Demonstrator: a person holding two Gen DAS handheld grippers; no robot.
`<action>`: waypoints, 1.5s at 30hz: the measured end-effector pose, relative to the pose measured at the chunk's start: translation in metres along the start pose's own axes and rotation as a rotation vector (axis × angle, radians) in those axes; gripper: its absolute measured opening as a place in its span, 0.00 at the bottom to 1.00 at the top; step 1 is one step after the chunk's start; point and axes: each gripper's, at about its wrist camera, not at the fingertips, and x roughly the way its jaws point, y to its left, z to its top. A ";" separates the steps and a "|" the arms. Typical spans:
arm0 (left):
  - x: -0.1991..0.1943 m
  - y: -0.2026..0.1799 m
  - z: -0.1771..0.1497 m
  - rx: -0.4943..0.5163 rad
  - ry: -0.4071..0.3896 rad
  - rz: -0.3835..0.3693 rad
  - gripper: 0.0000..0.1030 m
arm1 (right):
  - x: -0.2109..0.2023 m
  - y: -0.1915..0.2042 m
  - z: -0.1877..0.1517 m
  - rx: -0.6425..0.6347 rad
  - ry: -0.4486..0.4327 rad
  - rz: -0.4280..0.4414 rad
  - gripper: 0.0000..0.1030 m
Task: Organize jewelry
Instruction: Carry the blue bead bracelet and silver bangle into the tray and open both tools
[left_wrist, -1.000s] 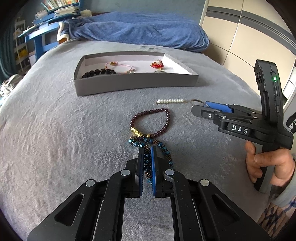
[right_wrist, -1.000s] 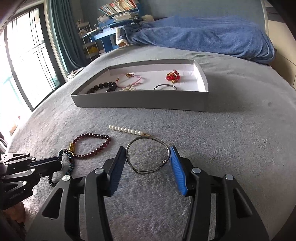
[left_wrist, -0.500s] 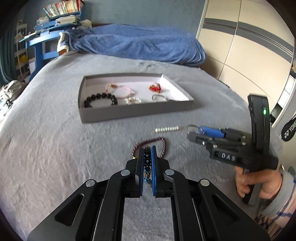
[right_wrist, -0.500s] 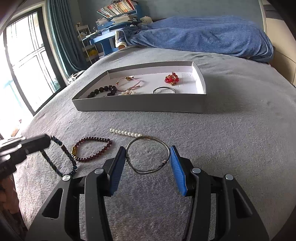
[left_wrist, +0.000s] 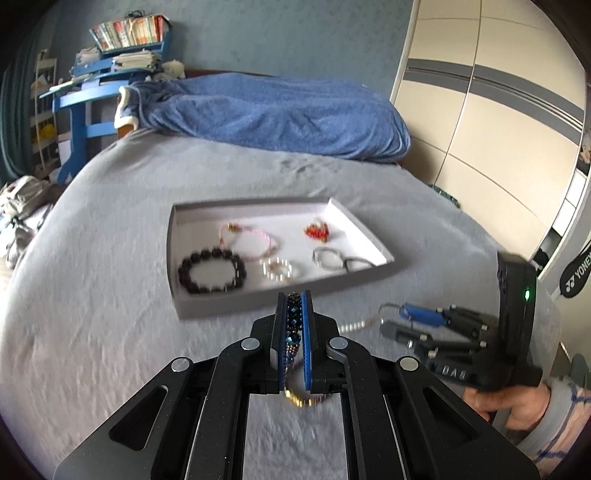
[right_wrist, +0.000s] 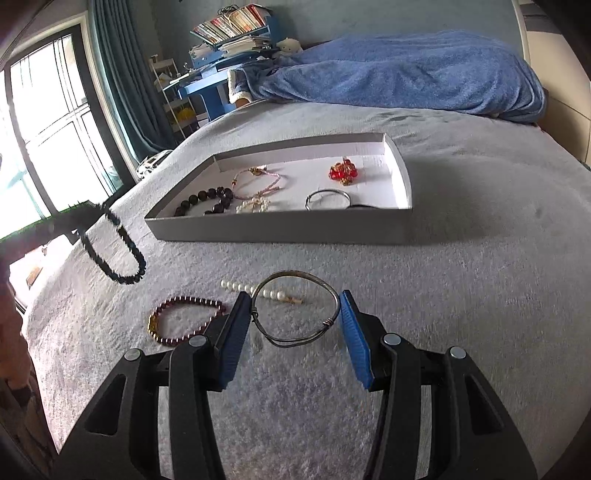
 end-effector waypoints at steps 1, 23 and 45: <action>0.001 0.000 0.007 0.002 -0.009 0.000 0.07 | 0.001 0.001 0.004 -0.005 -0.004 -0.002 0.47; 0.087 0.021 0.077 0.013 0.009 0.022 0.07 | 0.074 -0.006 0.100 -0.044 0.014 -0.053 0.47; 0.142 0.029 0.054 0.030 0.129 0.106 0.09 | 0.124 -0.008 0.096 -0.104 0.101 -0.092 0.48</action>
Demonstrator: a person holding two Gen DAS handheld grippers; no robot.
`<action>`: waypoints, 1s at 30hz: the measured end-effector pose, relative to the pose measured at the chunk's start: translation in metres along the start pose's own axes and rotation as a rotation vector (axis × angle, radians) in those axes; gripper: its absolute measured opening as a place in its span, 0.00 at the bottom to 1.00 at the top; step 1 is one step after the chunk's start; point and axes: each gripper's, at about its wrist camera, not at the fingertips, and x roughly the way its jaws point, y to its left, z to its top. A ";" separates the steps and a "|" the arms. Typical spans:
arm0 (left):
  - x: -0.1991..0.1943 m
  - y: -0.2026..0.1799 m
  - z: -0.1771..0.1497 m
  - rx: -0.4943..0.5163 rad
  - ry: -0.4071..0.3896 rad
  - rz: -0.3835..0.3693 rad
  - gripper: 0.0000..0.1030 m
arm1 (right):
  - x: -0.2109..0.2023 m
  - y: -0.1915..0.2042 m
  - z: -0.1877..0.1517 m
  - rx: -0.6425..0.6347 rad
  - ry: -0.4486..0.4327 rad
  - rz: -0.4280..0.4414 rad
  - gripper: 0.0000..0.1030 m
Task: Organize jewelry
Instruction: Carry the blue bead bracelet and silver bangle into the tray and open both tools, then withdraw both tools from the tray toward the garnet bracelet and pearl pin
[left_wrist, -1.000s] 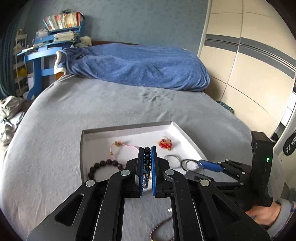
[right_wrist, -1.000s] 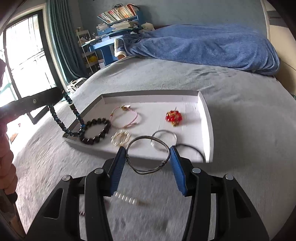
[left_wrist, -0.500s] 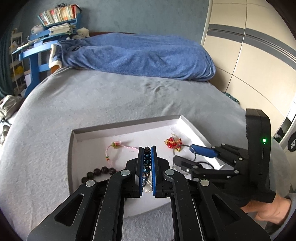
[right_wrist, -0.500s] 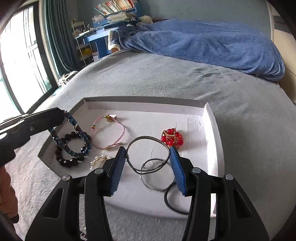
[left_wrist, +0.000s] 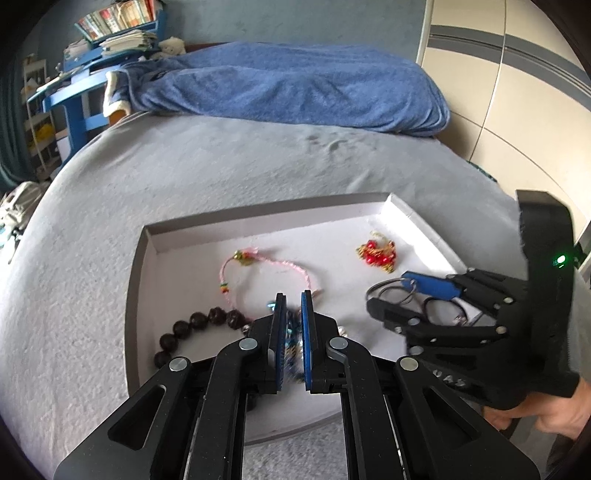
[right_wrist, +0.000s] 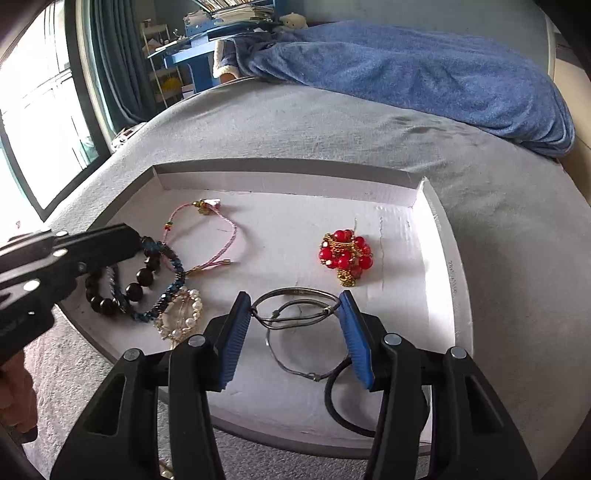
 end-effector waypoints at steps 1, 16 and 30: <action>0.000 0.001 -0.001 -0.005 0.002 0.008 0.13 | -0.001 0.001 0.000 -0.003 -0.002 -0.002 0.48; -0.040 0.000 -0.010 0.027 -0.106 0.067 0.72 | -0.042 0.003 -0.024 0.004 -0.111 -0.027 0.64; -0.064 0.003 -0.045 -0.012 -0.119 0.096 0.86 | -0.084 -0.006 -0.063 0.072 -0.174 -0.022 0.73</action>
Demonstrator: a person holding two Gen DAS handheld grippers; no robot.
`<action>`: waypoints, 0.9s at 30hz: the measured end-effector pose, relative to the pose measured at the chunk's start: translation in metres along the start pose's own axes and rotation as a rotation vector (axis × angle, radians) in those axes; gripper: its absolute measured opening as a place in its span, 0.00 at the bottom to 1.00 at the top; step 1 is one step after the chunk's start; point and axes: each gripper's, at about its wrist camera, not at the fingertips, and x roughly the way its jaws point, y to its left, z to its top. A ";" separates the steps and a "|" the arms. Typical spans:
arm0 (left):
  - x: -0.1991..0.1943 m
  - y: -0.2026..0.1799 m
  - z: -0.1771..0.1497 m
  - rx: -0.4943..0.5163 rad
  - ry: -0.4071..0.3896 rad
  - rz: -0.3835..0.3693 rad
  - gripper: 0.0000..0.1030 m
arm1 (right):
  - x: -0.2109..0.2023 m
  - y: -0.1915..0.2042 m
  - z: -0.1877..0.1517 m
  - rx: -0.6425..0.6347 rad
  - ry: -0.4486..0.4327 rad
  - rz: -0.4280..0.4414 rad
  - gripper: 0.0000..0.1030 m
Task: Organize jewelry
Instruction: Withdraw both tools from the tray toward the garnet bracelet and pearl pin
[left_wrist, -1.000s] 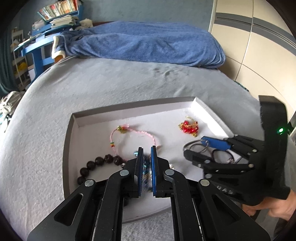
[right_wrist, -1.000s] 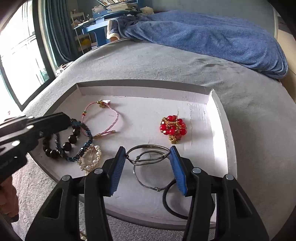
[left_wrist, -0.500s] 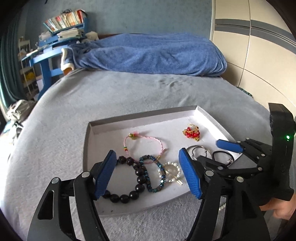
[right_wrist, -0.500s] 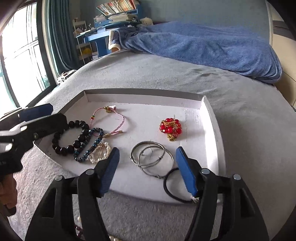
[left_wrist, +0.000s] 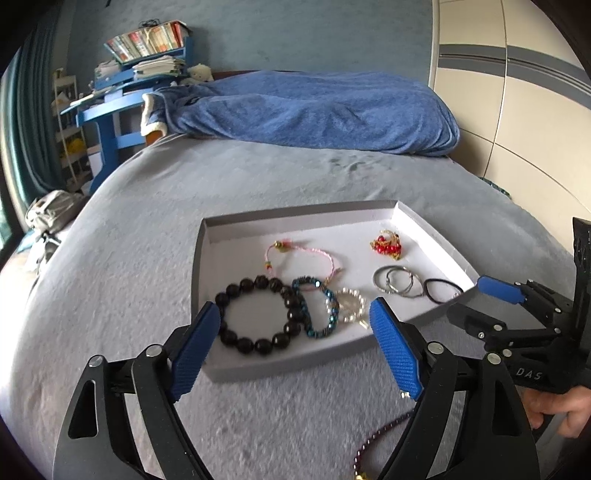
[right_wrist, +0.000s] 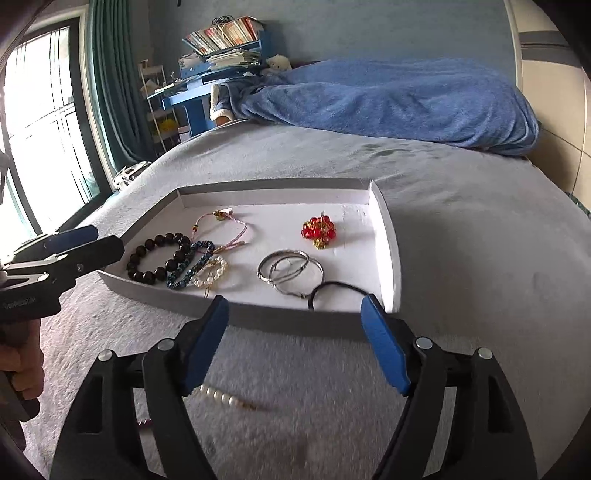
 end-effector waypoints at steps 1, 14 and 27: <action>-0.002 -0.001 -0.003 -0.002 -0.003 0.000 0.87 | -0.002 0.000 -0.002 0.003 0.000 -0.001 0.73; -0.018 -0.010 -0.061 0.005 0.081 0.002 0.89 | -0.012 0.004 -0.026 0.018 0.036 0.001 0.82; -0.036 -0.016 -0.091 0.002 0.098 0.019 0.90 | -0.022 -0.002 -0.045 0.085 0.058 -0.033 0.91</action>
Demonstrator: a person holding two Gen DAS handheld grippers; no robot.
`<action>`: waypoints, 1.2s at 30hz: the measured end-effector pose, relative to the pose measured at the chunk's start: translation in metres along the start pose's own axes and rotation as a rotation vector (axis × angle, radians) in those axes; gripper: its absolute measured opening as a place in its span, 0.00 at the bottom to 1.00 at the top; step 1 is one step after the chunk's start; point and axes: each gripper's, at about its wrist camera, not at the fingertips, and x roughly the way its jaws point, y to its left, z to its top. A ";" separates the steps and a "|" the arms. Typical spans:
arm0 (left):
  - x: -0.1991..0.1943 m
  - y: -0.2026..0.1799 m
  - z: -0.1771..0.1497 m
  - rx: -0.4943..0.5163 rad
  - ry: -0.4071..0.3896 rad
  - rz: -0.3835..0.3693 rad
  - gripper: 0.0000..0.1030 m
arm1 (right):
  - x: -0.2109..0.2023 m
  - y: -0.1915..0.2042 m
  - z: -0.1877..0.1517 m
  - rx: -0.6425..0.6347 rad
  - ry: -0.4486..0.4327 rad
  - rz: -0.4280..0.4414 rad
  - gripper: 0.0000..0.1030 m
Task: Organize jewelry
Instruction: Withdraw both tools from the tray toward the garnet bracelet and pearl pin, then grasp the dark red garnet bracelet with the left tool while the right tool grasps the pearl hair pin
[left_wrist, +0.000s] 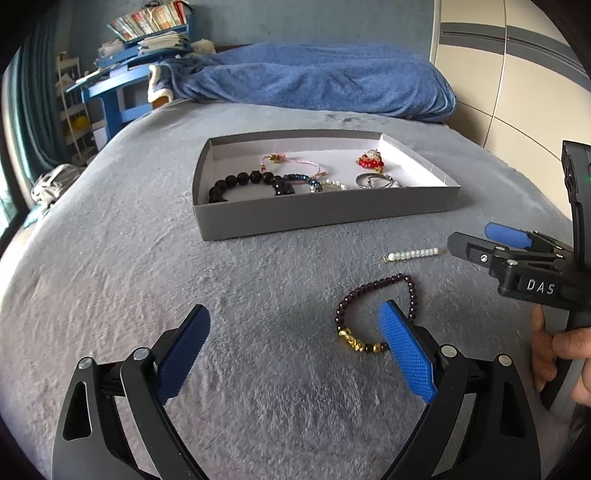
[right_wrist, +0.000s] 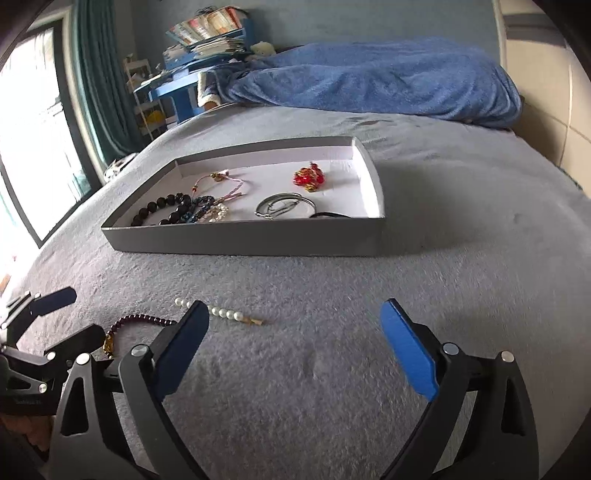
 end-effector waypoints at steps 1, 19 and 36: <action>-0.001 0.000 -0.001 0.001 -0.001 0.003 0.90 | -0.001 -0.004 -0.001 0.022 -0.001 0.004 0.91; 0.019 -0.019 0.000 0.093 0.088 -0.069 0.59 | 0.001 -0.006 -0.004 0.048 0.034 -0.009 0.91; 0.022 -0.015 0.000 0.069 0.073 -0.036 0.24 | 0.024 0.031 0.000 -0.148 0.128 0.029 0.71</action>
